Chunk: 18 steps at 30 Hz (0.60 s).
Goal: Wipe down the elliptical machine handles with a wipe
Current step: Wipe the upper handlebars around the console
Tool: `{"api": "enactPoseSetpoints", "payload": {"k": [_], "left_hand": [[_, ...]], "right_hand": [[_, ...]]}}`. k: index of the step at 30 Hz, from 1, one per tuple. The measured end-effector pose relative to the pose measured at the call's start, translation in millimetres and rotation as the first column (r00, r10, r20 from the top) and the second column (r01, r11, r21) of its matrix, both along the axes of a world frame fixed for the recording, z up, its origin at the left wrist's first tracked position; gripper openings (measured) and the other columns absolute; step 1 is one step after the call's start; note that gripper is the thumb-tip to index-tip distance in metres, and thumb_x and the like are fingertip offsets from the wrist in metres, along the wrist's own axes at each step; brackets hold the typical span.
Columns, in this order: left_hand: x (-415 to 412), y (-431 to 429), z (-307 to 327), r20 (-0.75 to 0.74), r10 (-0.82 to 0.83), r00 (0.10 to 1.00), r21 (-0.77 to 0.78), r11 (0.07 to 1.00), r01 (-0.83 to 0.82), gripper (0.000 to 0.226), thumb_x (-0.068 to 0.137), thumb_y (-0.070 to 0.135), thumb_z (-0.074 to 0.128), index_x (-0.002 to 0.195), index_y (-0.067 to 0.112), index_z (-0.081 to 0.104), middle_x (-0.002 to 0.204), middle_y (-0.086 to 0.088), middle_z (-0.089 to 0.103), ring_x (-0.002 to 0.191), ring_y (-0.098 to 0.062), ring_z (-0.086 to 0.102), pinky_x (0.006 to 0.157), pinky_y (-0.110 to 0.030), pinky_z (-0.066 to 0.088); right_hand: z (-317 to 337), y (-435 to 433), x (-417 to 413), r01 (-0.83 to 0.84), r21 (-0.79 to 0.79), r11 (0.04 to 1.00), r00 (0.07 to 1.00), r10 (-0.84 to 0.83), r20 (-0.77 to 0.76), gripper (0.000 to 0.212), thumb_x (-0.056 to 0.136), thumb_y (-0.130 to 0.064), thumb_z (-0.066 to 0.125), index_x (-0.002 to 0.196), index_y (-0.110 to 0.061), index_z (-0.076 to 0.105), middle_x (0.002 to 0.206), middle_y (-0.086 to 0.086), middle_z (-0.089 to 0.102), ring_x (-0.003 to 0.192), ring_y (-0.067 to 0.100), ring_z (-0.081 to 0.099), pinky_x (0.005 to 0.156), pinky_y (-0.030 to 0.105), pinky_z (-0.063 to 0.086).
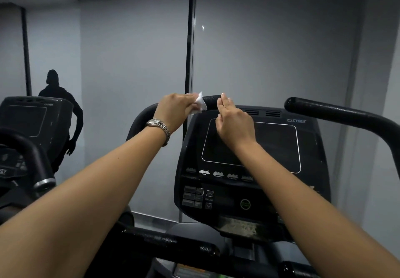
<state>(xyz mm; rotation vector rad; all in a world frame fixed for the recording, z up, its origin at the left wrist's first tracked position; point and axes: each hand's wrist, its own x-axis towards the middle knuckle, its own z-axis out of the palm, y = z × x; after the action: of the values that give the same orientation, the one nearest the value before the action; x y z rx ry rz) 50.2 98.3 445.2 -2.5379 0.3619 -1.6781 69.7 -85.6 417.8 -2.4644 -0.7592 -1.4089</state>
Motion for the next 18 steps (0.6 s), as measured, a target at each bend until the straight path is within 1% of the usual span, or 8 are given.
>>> {"api": "enactPoseSetpoints", "payload": {"k": [2, 4, 6, 9, 10, 12, 14, 18], "left_hand": [[-1, 4, -5, -0.003, -0.043, 0.999, 0.006, 0.999, 0.043, 0.027, 0.091, 0.032, 0.057, 0.115, 0.021, 0.063, 0.103, 0.0, 0.071, 0.081, -0.026, 0.068, 0.062, -0.03, 0.049], [-3, 15, -13, 0.054, -0.082, 0.995, -0.012, 0.996, 0.083, 0.036, 0.084, 0.024, 0.068, 0.118, 0.015, 0.063, 0.115, -0.003, 0.068, 0.09, -0.03, 0.069, 0.071, -0.039, 0.056], [-2, 17, -16, 0.1, -0.081, 0.992, -0.027, 0.996, 0.084, 0.032, 0.085, 0.023, 0.066, 0.116, 0.015, 0.066, 0.11, -0.004, 0.069, 0.086, -0.03, 0.069, 0.067, -0.04, 0.056], [2, 4, -7, 0.096, -0.048, 0.994, -0.065, 0.996, 0.055, 0.025, 0.093, 0.033, 0.053, 0.111, 0.022, 0.067, 0.09, -0.001, 0.072, 0.07, -0.028, 0.066, 0.059, -0.032, 0.047], [4, 1, -7, 0.089, -0.039, 0.995, -0.047, 0.998, 0.044, 0.027, 0.093, 0.033, 0.053, 0.115, 0.022, 0.065, 0.094, 0.0, 0.072, 0.073, -0.026, 0.066, 0.06, -0.032, 0.048], [8, 3, -12, 0.065, -0.019, 0.998, 0.003, 1.0, 0.019, 0.038, 0.089, 0.03, 0.06, 0.126, 0.018, 0.058, 0.115, -0.002, 0.067, 0.09, -0.026, 0.068, 0.067, -0.036, 0.053], [10, 10, -16, 0.049, -0.004, 0.999, 0.02, 1.0, 0.003, 0.047, 0.085, 0.026, 0.067, 0.129, 0.014, 0.055, 0.126, -0.004, 0.061, 0.102, -0.026, 0.065, 0.073, -0.041, 0.056], [12, 6, -9, 0.166, -0.057, 0.984, 0.063, 0.997, 0.047, 0.037, 0.085, 0.03, 0.067, 0.12, 0.017, 0.063, 0.111, 0.002, 0.069, 0.081, -0.023, 0.07, 0.058, -0.031, 0.053]], "right_hand": [[1, -1, 0, 0.0, -0.001, 1.0, 1.0, 0.0, 0.0, 0.049, 0.096, -0.013, 0.043, 0.145, -0.009, 0.038, 0.155, 0.004, 0.031, 0.138, 0.019, 0.038, 0.095, 0.038, 0.048], [2, -4, 1, -0.008, -0.003, 1.0, 1.0, 0.008, -0.002, 0.049, 0.096, -0.013, 0.043, 0.145, -0.011, 0.039, 0.155, 0.002, 0.031, 0.139, 0.019, 0.036, 0.097, 0.039, 0.047], [3, -7, 1, -0.019, -0.003, 1.0, 1.0, 0.019, 0.002, 0.049, 0.096, -0.013, 0.044, 0.144, -0.011, 0.039, 0.155, 0.002, 0.032, 0.14, 0.018, 0.035, 0.097, 0.04, 0.047], [2, -5, 2, -0.024, -0.002, 1.0, 1.0, 0.024, -0.004, 0.049, 0.096, -0.013, 0.045, 0.144, -0.009, 0.04, 0.154, 0.003, 0.032, 0.139, 0.018, 0.036, 0.097, 0.039, 0.047], [2, -4, 2, -0.023, 0.001, 1.0, 1.0, 0.023, -0.003, 0.049, 0.096, -0.013, 0.045, 0.144, -0.009, 0.04, 0.154, 0.004, 0.032, 0.139, 0.019, 0.037, 0.096, 0.039, 0.048], [1, -3, 1, -0.032, 0.013, 0.999, 0.999, 0.032, 0.007, 0.048, 0.095, -0.013, 0.046, 0.143, -0.007, 0.041, 0.153, 0.006, 0.034, 0.137, 0.02, 0.04, 0.093, 0.04, 0.05], [0, -3, 3, -0.051, 0.024, 0.998, 0.999, 0.05, 0.017, 0.047, 0.095, -0.012, 0.048, 0.141, -0.007, 0.043, 0.152, 0.006, 0.036, 0.136, 0.021, 0.041, 0.092, 0.041, 0.051], [0, -4, 6, -0.065, 0.027, 0.998, 0.998, 0.064, 0.028, 0.047, 0.095, -0.011, 0.047, 0.141, -0.007, 0.044, 0.152, 0.006, 0.036, 0.136, 0.021, 0.041, 0.093, 0.04, 0.05]]}}
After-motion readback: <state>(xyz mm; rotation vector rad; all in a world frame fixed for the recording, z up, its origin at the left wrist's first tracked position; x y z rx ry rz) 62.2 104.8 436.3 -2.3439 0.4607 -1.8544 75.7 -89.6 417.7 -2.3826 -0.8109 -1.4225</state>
